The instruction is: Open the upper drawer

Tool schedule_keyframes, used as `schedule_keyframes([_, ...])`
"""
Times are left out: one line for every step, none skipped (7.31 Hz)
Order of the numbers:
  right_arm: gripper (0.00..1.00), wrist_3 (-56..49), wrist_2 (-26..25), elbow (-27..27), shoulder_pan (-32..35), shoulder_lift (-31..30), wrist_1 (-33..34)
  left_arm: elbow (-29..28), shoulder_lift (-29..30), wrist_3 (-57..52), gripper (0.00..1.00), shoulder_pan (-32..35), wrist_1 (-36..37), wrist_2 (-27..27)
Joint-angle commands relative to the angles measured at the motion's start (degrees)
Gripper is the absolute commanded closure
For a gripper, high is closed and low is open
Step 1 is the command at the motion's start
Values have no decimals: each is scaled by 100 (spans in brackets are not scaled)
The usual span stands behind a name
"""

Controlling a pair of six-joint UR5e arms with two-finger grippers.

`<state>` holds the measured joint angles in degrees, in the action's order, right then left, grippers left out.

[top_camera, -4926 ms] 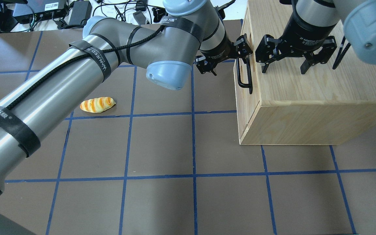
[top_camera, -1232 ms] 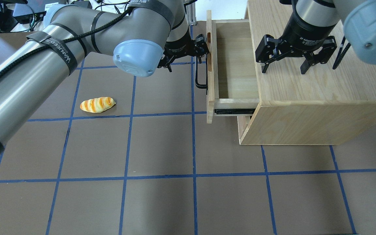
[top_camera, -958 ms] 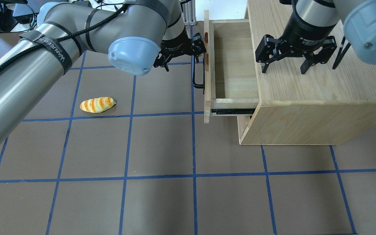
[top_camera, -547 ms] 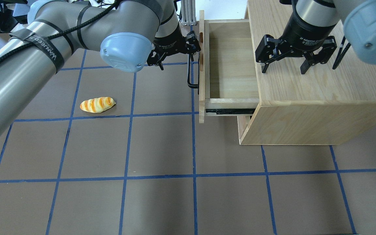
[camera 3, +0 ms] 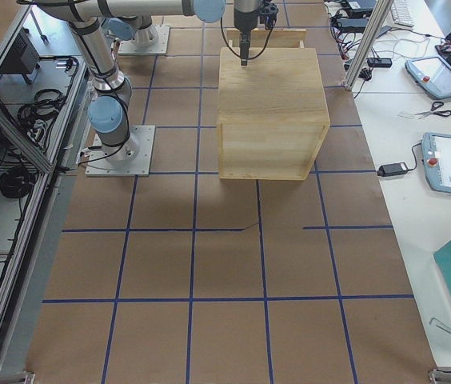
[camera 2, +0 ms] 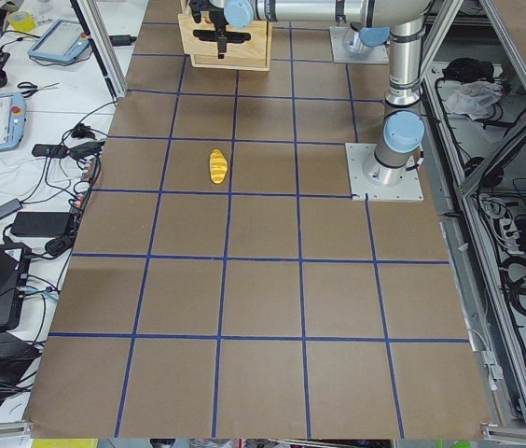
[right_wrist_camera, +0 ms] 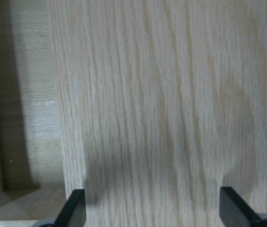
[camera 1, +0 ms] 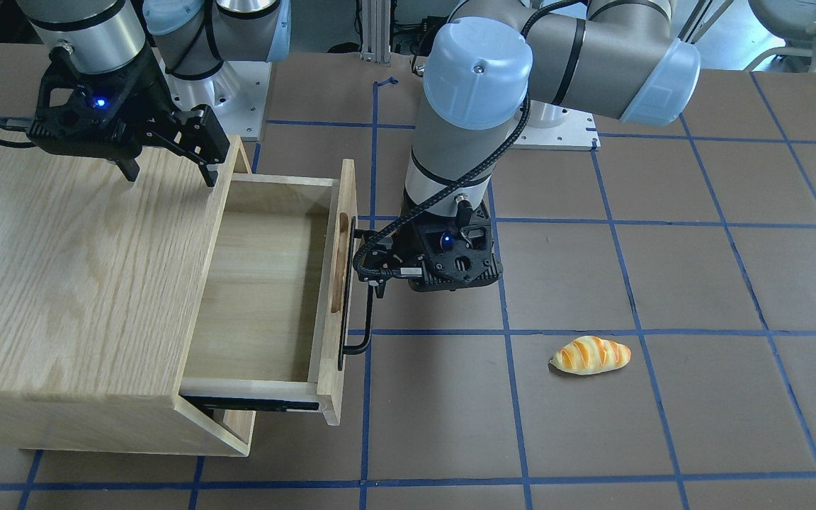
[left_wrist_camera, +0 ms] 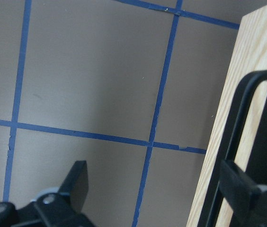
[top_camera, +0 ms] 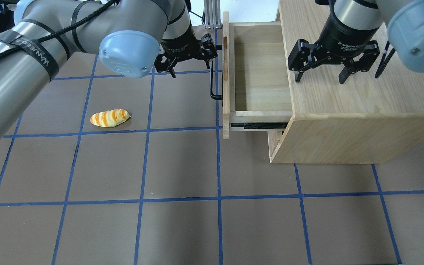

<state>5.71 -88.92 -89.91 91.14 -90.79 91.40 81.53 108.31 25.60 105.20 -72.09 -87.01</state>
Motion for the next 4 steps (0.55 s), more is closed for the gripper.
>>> schedule_keyframes([0, 0, -2, 0, 0, 0, 0, 3, -47, -73, 0, -52, -59, 0])
schedule_keyframes([0, 0, -2, 0, 0, 0, 0, -14, -73, -73, 0, -52, -85, 0])
schedule_keyframes([0, 0, -2, 0, 0, 0, 0, -110, -143, -125, 0, -78, -373, -9])
schedule_keyframes([0, 0, -2, 8, 0, 0, 0, -137, -300, -848, 0, -270, -602, -61])
